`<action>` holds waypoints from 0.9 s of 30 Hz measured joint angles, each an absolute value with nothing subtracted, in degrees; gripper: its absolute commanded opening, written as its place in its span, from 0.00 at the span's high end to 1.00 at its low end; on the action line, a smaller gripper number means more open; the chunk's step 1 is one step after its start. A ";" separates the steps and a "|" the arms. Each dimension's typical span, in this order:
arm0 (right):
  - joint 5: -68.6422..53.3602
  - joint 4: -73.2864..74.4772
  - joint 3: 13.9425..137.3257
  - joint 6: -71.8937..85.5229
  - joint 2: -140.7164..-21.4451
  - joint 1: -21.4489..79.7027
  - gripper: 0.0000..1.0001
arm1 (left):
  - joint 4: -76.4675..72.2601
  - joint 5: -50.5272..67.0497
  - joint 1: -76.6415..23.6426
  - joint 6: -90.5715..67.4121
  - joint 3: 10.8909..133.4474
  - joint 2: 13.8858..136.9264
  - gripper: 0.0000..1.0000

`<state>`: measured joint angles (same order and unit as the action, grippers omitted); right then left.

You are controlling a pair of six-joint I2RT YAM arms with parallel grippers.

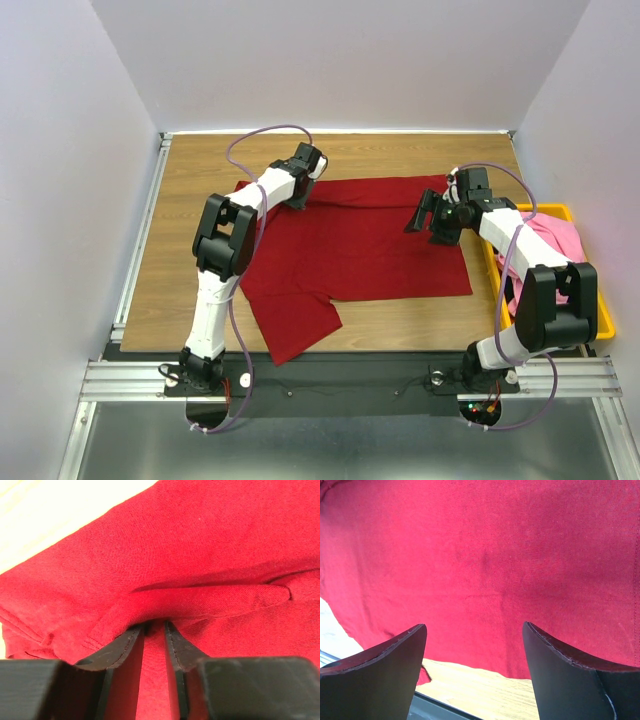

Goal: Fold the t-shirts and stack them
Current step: Fold the tshirt

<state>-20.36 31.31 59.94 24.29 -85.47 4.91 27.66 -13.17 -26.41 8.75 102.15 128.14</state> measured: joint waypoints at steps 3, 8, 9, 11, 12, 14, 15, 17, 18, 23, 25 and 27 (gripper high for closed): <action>-20.36 31.31 59.94 24.29 -85.47 4.91 0.17 | 27.66 -12.69 -26.28 8.80 102.13 128.14 0.79; -20.36 31.31 59.94 24.29 -85.47 4.91 0.17 | 27.68 -11.99 -25.89 8.95 102.15 128.14 0.88; -20.36 31.31 59.94 24.29 -85.47 4.91 0.17 | 27.68 -11.90 -25.82 8.95 102.15 128.14 0.88; -20.36 31.31 59.94 24.29 -85.47 4.91 0.17 | 27.68 -11.64 -25.76 8.95 102.15 128.14 0.95; -20.36 31.31 59.94 24.29 -85.47 4.91 0.17 | 27.68 -11.60 -25.76 8.99 102.15 128.14 0.96; -20.36 31.31 59.94 24.29 -85.47 4.91 0.17 | 27.70 -11.46 -25.76 8.97 102.15 128.14 1.00; -20.36 31.31 59.94 24.29 -85.47 4.91 0.17 | 27.75 -11.33 -25.76 8.97 102.15 128.14 1.00; -20.36 31.31 59.94 24.29 -85.47 4.91 0.17 | 27.79 -11.09 -25.71 8.95 102.15 128.14 1.00; -20.36 31.31 59.94 24.29 -85.47 4.91 0.17 | 27.88 -10.94 -25.71 8.86 102.15 128.14 1.00; -20.38 31.31 59.94 24.27 -85.47 4.91 0.17 | 29.06 -10.20 -25.76 7.60 102.17 127.76 1.00; -20.36 31.31 59.94 24.27 -85.47 4.91 0.17 | 30.55 -9.67 -25.82 6.72 102.15 127.31 1.00; -20.36 31.31 59.94 24.27 -85.47 4.91 0.17 | 31.94 -9.17 -25.89 5.78 102.15 126.65 1.00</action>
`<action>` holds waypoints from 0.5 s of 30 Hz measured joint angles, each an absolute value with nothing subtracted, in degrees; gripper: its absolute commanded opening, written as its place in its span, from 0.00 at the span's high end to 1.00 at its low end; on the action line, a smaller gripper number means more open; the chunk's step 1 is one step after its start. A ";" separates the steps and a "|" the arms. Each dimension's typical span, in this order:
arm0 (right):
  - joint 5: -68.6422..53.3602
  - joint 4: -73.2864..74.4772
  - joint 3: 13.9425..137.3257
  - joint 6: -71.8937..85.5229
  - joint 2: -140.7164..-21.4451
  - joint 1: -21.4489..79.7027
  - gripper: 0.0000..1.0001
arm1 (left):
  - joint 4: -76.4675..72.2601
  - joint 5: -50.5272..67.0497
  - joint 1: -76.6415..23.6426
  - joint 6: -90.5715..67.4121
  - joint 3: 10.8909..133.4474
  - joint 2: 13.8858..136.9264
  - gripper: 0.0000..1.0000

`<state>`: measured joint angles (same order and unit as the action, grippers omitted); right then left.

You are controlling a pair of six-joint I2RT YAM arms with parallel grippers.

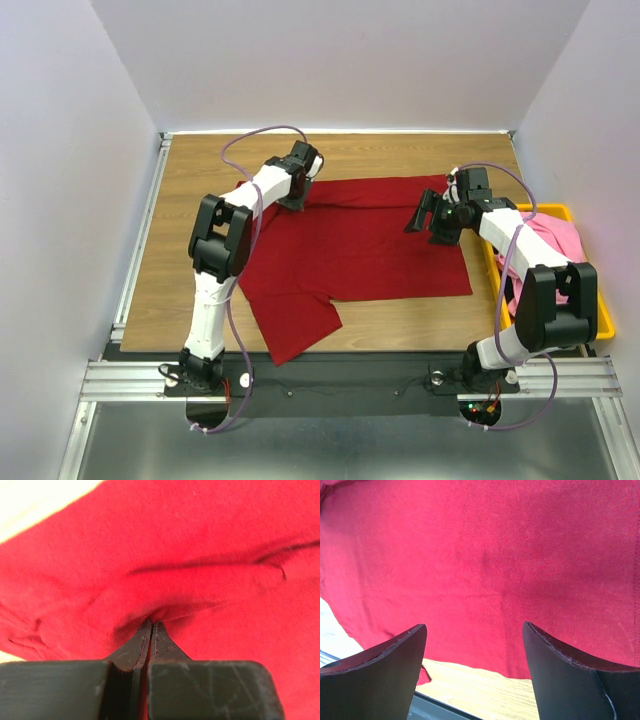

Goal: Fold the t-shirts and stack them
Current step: Fold the tshirt

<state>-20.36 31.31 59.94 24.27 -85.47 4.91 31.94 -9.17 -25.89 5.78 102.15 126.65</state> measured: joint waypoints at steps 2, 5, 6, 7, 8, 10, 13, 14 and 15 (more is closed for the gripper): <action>-20.36 31.31 59.94 24.27 -85.47 4.91 0.17 | 33.17 -8.73 -26.11 4.64 101.86 125.60 1.00; -20.36 31.31 59.94 24.27 -85.47 4.91 0.17 | 35.00 -8.25 -26.41 2.87 101.58 123.74 1.00; -20.36 31.31 59.94 24.27 -85.47 4.91 0.17 | 35.31 -8.19 -26.52 2.61 101.58 123.26 1.00; -20.36 31.31 59.94 24.27 -85.47 4.91 0.17 | 35.83 -7.97 -26.63 1.72 101.58 122.56 1.00; -20.36 31.31 59.94 24.27 -85.47 4.91 0.17 | 36.18 -7.81 -26.68 0.99 101.58 122.13 1.00; -20.36 31.31 59.94 24.27 -85.47 4.91 0.17 | 36.86 -7.46 -26.94 -0.08 101.58 121.49 1.00; -20.36 31.31 59.94 24.27 -85.47 4.91 0.17 | 38.04 -6.31 -27.33 -2.07 101.58 121.08 1.00; -20.36 31.31 59.94 24.29 -85.47 4.91 0.17 | 38.39 -5.91 -27.40 -2.61 101.58 121.01 1.00; -20.36 31.31 59.94 24.29 -85.47 4.91 0.17 | 38.57 -5.32 -27.57 -3.29 101.41 120.99 1.00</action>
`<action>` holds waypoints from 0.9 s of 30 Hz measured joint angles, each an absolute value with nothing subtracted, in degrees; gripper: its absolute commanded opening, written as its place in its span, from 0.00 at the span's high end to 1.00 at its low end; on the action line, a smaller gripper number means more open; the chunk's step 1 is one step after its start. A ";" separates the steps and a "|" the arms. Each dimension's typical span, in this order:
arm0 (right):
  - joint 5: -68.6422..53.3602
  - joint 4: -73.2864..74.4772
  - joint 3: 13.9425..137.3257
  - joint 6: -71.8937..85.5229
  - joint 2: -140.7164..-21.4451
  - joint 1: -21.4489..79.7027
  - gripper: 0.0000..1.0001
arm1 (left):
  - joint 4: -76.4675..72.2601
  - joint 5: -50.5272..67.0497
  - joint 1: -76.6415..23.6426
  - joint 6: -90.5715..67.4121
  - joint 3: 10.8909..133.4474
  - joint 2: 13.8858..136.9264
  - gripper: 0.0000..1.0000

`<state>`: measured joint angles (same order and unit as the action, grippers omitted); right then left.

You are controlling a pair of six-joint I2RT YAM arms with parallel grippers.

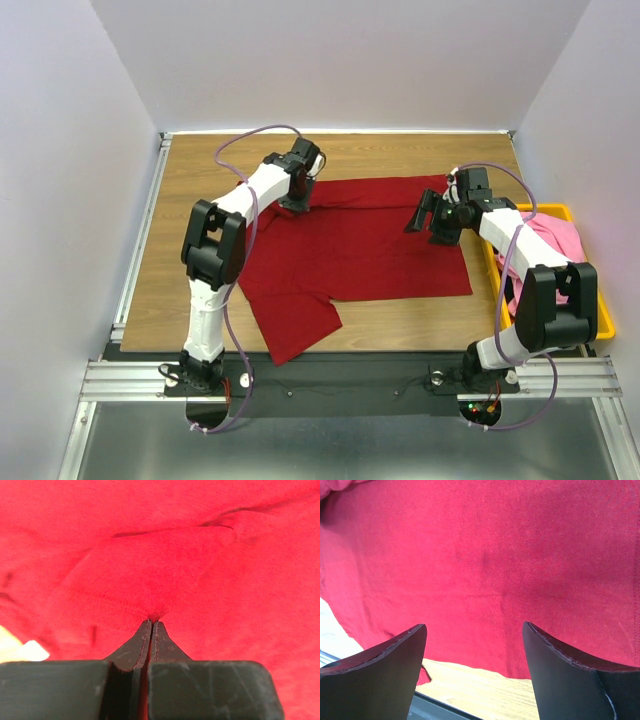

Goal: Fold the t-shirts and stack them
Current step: Fold the tshirt

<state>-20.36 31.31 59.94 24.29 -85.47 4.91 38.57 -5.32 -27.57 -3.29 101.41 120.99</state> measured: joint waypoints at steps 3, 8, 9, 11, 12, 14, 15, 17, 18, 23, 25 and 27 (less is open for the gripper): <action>-20.36 31.31 59.94 24.29 -85.47 4.91 0.17 | 38.85 -3.01 -28.16 -5.28 99.39 120.20 1.00; -20.36 31.31 59.94 24.43 -85.47 4.91 0.17 | 39.11 1.45 -29.50 -8.38 97.12 119.00 1.00; -20.36 31.31 59.94 24.45 -85.47 4.91 0.17 | 39.00 2.22 -29.74 -8.97 96.68 118.63 1.00; -20.34 31.31 59.94 24.45 -85.47 4.91 0.17 | 38.54 3.49 -30.09 -9.98 95.55 117.78 0.99; -20.34 31.31 59.94 24.45 -85.47 4.91 0.17 | 38.37 4.36 -30.28 -10.66 94.80 117.23 0.94; -20.34 31.31 59.94 24.45 -85.47 4.91 0.17 | 37.60 5.89 -30.52 -11.79 93.60 116.40 0.92; -20.34 31.31 59.94 24.45 -85.47 4.91 0.17 | 37.17 6.33 -30.65 -12.16 93.14 116.11 0.88; -20.36 31.31 59.94 24.45 -85.47 4.91 0.17 | 35.35 8.32 -30.83 -13.54 91.39 115.44 0.80; -20.34 31.31 59.94 24.47 -85.47 4.91 0.17 | 35.03 8.82 -30.89 -13.93 90.94 115.33 0.70; -20.34 31.31 59.94 24.45 -85.47 4.91 0.17 | 32.36 10.50 -31.05 -16.67 87.68 114.32 0.43; -20.36 31.31 59.94 24.45 -85.45 4.91 0.17 | 31.79 10.31 -30.85 -17.87 86.41 112.92 0.37; -20.34 31.31 59.94 24.45 -85.41 4.91 0.17 | 30.06 10.00 -30.46 -19.33 84.29 110.48 0.34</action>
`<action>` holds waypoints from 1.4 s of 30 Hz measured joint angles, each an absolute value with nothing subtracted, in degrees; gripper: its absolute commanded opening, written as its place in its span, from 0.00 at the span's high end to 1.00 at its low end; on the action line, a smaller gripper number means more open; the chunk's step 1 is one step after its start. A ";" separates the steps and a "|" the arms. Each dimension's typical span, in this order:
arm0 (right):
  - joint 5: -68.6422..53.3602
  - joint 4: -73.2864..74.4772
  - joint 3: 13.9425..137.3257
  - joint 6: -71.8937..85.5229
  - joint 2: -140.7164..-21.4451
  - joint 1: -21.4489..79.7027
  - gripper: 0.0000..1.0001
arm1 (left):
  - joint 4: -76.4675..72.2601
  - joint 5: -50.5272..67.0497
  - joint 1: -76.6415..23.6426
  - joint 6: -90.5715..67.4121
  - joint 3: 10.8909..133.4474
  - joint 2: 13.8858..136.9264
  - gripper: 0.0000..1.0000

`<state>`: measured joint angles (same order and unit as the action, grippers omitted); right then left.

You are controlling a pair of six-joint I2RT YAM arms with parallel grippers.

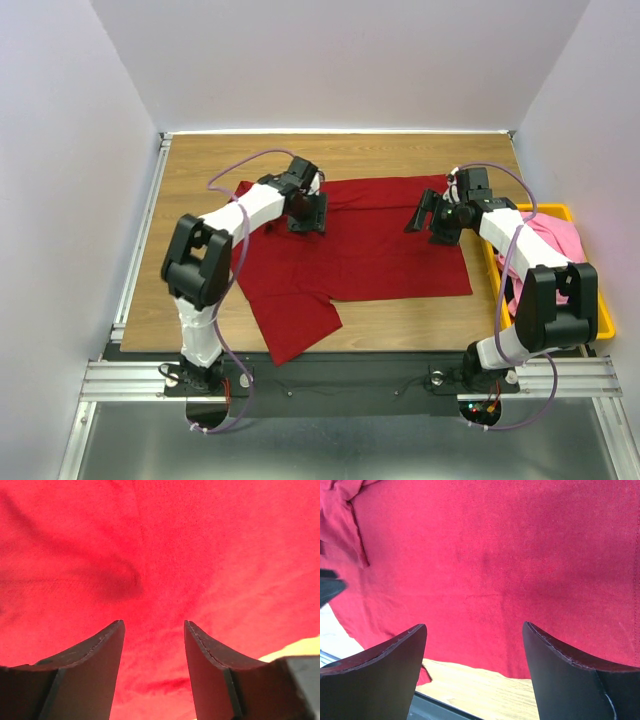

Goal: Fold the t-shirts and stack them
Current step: Fold the tshirt

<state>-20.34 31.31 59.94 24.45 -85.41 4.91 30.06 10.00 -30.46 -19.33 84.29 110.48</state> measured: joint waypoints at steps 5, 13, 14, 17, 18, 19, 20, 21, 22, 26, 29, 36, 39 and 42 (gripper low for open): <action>-20.34 31.31 59.90 24.45 -84.84 4.91 0.17 | 24.99 8.19 -25.19 -23.51 74.61 98.32 0.33; -20.36 31.31 59.86 24.43 -84.55 4.91 0.17 | 13.30 7.09 -11.46 -30.20 59.20 88.12 0.37; -20.36 31.29 59.86 24.45 -84.55 4.91 0.17 | 11.66 7.66 -10.70 -31.70 56.80 88.09 0.37; -20.34 31.29 59.83 24.45 -84.55 4.91 0.17 | 9.13 8.84 -9.54 -34.37 51.94 88.18 0.37; -20.34 31.29 59.81 24.45 -84.55 4.91 0.17 | 8.29 9.19 -9.17 -35.92 50.65 88.18 0.37; -20.36 31.22 59.57 24.45 -84.55 4.91 0.17 | 6.85 9.50 -8.86 -37.34 49.54 88.18 0.36; -20.34 31.20 59.46 24.45 -84.53 4.91 0.17 | 5.52 9.58 -8.75 -38.52 48.84 88.16 0.36; -20.34 31.22 59.20 24.45 -84.53 4.91 0.17 | 4.14 9.74 -8.54 -39.77 48.21 88.16 0.36; -20.34 31.31 59.02 24.45 -84.53 4.91 0.17 | 2.15 9.74 -8.43 -41.15 47.44 88.16 0.35; -20.32 31.29 58.74 24.43 -84.42 4.91 0.17 | -1.17 9.08 -8.51 -40.77 47.66 88.16 0.34; -20.18 31.29 58.74 24.40 -84.42 4.91 0.17 | -0.84 6.52 -9.32 -35.92 49.25 88.31 0.35; -20.12 31.29 58.74 24.43 -84.42 4.91 0.17 | 3.38 -3.46 -16.82 -19.84 57.95 91.98 0.49; -20.18 31.27 58.74 24.43 -84.44 4.91 0.17 | 5.65 -7.92 -20.60 -14.94 60.97 94.54 0.51; -20.18 31.27 58.74 24.43 -84.44 4.91 0.17 | 7.99 -10.96 -22.68 -11.70 62.70 97.62 0.52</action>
<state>-20.18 31.27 58.74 24.43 -84.44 4.91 7.99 -10.96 -22.68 -11.70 62.70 97.62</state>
